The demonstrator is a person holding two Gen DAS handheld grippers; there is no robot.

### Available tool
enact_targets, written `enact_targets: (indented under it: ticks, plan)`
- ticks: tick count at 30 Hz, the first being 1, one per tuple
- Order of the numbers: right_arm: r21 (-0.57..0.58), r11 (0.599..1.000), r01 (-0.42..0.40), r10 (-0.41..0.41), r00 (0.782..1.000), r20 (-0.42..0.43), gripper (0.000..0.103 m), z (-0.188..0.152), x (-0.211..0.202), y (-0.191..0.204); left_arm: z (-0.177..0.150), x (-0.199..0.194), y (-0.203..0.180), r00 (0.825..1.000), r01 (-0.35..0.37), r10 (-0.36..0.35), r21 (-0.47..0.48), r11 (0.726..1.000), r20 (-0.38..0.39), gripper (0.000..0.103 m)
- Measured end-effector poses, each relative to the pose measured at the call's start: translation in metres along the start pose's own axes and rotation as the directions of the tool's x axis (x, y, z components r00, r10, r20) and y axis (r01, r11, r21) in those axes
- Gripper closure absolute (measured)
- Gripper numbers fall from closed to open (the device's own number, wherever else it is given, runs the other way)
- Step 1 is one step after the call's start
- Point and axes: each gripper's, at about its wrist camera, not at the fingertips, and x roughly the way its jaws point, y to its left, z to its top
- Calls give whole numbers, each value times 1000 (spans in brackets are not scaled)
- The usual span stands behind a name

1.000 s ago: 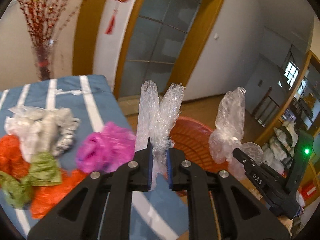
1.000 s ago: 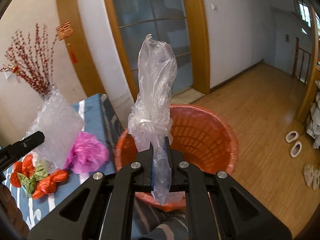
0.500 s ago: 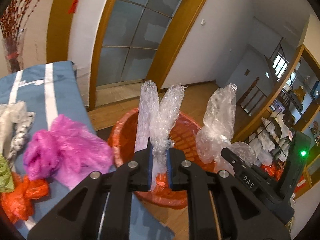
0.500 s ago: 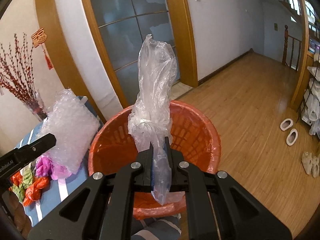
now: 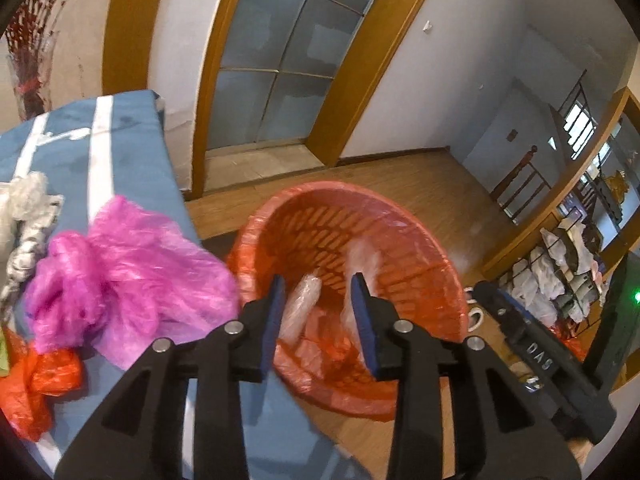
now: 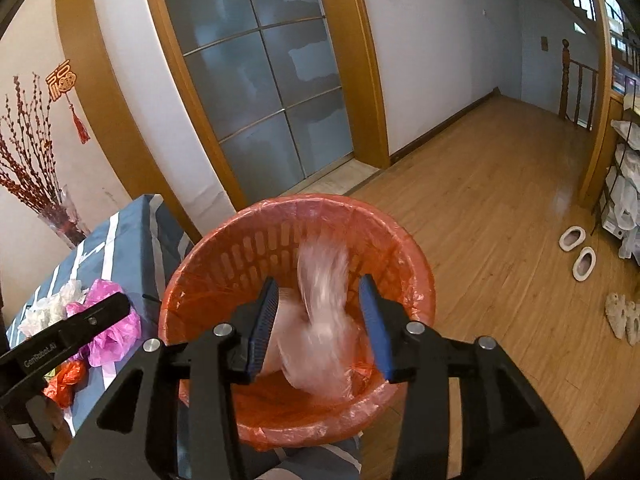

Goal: Collect trash
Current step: 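Swing both tools back over the table toward the remaining bags, then close the right tool on the pink bag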

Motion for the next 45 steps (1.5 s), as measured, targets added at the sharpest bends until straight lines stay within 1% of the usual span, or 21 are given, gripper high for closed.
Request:
enact_targets:
  ticks: [2,7,12,17,19,21,24,26,28,29,30,33,34,37,39,43,45]
  plan:
    - [-5,1000,6,-6,1000,7,59,0,-3,1,-2,-8,6,1000,-17,17,5,1000,13,61]
    - [-30,1000,0,1,1000,23,59,0,-8,12,-9,-34,24,996,-75,74,20,997,48,55]
    - [-86,995,-47,50,998,33,59,-4,-16,37,-19,-72,51,982,-160,157,27,987,103,49]
    - [-136,983,-123,124,992,-1,59,-11,-14,74,-30,-114,87,952,-265,262,-5,964,159,45]
    - [-152,975,-159,158,987,-22,59,-15,-10,90,-35,-133,104,933,-312,312,-27,950,178,44]
    - [-173,963,-204,199,979,-50,59,-22,-6,112,-41,-152,121,914,-354,357,-53,934,192,43]
    - [-201,946,-255,243,966,-86,59,-31,-1,140,-50,-169,140,891,-397,405,-80,914,204,42]
    - [-223,929,-294,274,955,-116,59,-37,4,162,-58,-183,154,870,-434,445,-99,896,213,41]
    - [-235,918,-320,294,946,-140,59,-41,10,178,-64,-193,164,855,-457,472,-116,882,216,41]
    - [-238,911,-336,307,939,-154,60,-43,14,187,-64,-195,168,851,-463,479,-123,878,216,40]
    - [-241,906,-349,316,934,-166,60,-44,18,196,-67,-202,175,842,-476,495,-136,869,217,39]
    - [-257,894,-366,326,927,-186,61,-48,27,216,-74,-216,188,820,-502,527,-162,849,222,35]
    - [-261,893,-367,326,927,-188,61,-50,28,219,-77,-223,195,809,-515,543,-176,839,224,34]
    - [-272,887,-373,330,924,-192,61,-51,32,233,-83,-235,211,789,-535,573,-210,818,221,34]
    - [-277,888,-368,324,927,-190,61,-52,37,240,-85,-240,223,778,-546,591,-236,804,213,34]
    - [-282,893,-350,299,931,-210,61,-55,51,247,-92,-249,237,766,-555,610,-272,786,201,34]
    - [-296,891,-345,283,931,-232,70,-61,57,251,-95,-253,245,763,-555,615,-288,780,196,34]
